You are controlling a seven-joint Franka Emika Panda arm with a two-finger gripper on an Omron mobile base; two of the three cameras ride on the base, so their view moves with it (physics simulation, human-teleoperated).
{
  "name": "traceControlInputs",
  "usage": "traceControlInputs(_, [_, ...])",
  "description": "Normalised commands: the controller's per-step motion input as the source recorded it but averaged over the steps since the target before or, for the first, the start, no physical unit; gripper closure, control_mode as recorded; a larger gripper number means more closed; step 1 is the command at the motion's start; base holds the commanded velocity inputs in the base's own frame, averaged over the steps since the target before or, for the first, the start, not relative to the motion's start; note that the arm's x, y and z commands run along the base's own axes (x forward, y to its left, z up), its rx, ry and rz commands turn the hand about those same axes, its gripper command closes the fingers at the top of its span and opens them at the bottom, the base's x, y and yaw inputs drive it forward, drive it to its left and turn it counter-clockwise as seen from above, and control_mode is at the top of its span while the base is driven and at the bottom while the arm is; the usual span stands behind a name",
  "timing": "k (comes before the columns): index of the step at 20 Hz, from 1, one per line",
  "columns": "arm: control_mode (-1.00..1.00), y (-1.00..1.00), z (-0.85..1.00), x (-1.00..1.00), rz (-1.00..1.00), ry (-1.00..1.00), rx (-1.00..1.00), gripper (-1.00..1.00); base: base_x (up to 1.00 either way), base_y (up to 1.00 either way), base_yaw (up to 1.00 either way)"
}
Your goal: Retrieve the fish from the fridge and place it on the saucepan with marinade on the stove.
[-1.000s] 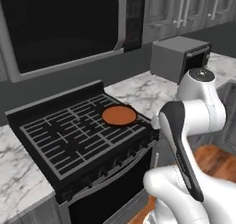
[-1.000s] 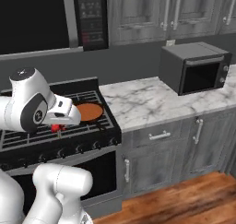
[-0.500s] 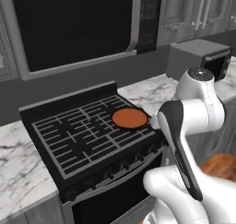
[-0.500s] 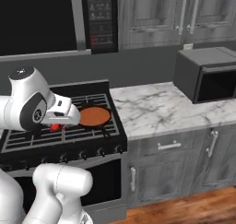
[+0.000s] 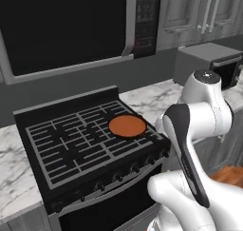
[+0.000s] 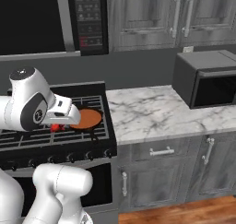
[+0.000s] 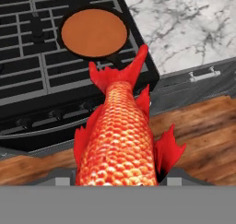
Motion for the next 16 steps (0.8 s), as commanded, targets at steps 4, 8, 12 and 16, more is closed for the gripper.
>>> traceControlInputs(4, [1.00, 0.00, 0.00, 0.00, 0.00, 0.00, 0.00, 1.00, 0.00, -0.01, 0.05])
traceControlInputs(8, [1.00, 0.00, 0.00, 0.00, 0.00, 0.00, 0.00, 1.00, 0.00, 0.00, 0.02])
traceControlInputs(12, [1.00, 0.00, 0.00, 0.00, 0.00, 0.00, 0.00, 1.00, 0.01, 0.00, 0.00])
traceControlInputs(16, [-1.00, 0.01, 0.00, 0.04, 0.00, 0.00, 0.00, 1.00, 0.00, 0.02, 0.00])
